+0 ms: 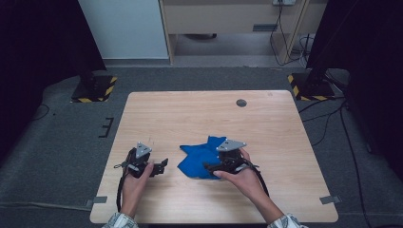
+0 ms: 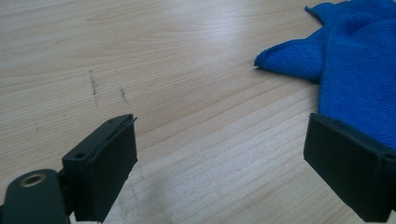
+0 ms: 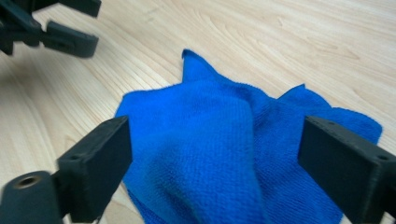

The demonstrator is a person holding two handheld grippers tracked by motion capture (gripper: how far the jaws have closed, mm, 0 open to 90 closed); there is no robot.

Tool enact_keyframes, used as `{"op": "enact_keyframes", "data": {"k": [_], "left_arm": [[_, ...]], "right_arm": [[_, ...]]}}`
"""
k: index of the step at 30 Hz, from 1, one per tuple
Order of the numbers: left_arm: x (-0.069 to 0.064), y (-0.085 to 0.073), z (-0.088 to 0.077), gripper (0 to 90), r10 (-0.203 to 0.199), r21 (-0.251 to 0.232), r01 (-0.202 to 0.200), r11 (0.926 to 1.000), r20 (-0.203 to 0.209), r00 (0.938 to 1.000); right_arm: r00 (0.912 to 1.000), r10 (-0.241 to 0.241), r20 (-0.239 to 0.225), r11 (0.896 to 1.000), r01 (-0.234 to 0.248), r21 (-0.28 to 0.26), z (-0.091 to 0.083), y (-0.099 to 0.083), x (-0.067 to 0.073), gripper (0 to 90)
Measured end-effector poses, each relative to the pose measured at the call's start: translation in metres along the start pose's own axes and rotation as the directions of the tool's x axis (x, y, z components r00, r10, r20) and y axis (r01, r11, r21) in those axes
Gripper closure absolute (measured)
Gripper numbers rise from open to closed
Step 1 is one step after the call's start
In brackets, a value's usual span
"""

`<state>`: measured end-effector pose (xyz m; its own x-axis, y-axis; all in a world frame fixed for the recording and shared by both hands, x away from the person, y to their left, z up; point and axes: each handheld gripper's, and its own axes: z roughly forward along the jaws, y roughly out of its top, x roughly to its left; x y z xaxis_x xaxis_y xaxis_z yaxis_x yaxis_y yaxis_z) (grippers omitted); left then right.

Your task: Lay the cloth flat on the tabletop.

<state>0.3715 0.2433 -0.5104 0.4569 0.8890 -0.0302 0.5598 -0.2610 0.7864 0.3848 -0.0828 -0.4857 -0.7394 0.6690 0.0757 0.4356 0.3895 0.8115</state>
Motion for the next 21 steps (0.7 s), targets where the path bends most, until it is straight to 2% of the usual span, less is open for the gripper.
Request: {"op": "enact_keyframes", "data": {"k": [4, 6, 7, 9, 11, 12, 13, 14, 15, 18, 21], "left_arm": [[-0.004, 0.002, -0.003, 9.0, -0.007, -0.016, 0.007, 0.9998, 0.009, 0.9999], [-0.008, 0.002, -0.003, 9.0, -0.007, -0.003, 0.007, 1.0000, 0.023, 0.9997], [-0.011, 0.002, -0.001, 9.4, -0.003, 0.006, 0.003, 1.0000, 0.042, 0.9991], [-0.013, 0.002, 0.001, 9.6, 0.006, 0.018, -0.007, 0.9998, 0.039, 0.9992], [-0.016, 0.001, 0.002, 10.3, 0.017, 0.025, -0.018, 0.9995, 0.037, 0.9992], [-0.018, 0.001, 0.002, 10.3, 0.023, 0.022, -0.024, 0.9995, 0.040, 0.9989], [-0.019, 0.000, 0.002, 10.3, 0.026, 0.025, -0.027, 0.9993, 0.046, 0.9986], [-0.020, 0.000, 0.003, 10.3, 0.024, 0.024, -0.026, 0.9994, 0.055, 0.9982], [-0.020, 0.000, 0.003, 10.3, 0.024, 0.024, -0.026, 0.9994, 0.055, 0.9982], [-0.027, 0.001, 0.008, 11.2, 0.025, 0.038, -0.028, 0.9989, 0.090, 0.9956], [-0.030, 0.002, 0.009, 11.5, 0.033, 0.036, -0.036, 0.9987, 0.090, 0.9954]], "right_arm": [[1.0000, -0.004, -0.005, 1.000, 0.004, -0.030, -0.011, 0.002, -0.006, 8.4], [1.0000, -0.007, -0.004, 0.999, 0.007, -0.035, -0.013, 0.003, -0.008, 10.0], [1.0000, -0.007, 0.007, 0.999, 0.007, -0.045, -0.017, 0.004, -0.013, 15.6], [0.9999, -0.003, 0.010, 0.999, 0.003, -0.047, -0.018, 0.005, -0.016, 18.5], [0.9997, 0.007, 0.023, 0.998, -0.005, -0.066, -0.023, 0.007, -0.023, 30.2], [0.9990, 0.004, 0.045, 0.998, -0.001, -0.069, -0.025, 0.008, -0.030, 39.4], [0.9985, 0.008, 0.054, 0.998, -0.004, -0.065, -0.025, 0.009, -0.033, 44.0], [0.9980, 0.009, 0.063, 0.998, -0.005, -0.066, -0.024, 0.011, -0.038, 47.6], [0.9980, 0.009, 0.063, 0.998, -0.005, -0.066, -0.024, 0.011, -0.038, 47.6], [0.9956, -0.006, 0.093, 1.000, 0.008, -0.013, -0.013, 0.015, -0.056, 63.8], [0.9947, -0.007, 0.103, 1.000, 0.005, 0.017, -0.004, 0.013, -0.062, 66.7]]}}
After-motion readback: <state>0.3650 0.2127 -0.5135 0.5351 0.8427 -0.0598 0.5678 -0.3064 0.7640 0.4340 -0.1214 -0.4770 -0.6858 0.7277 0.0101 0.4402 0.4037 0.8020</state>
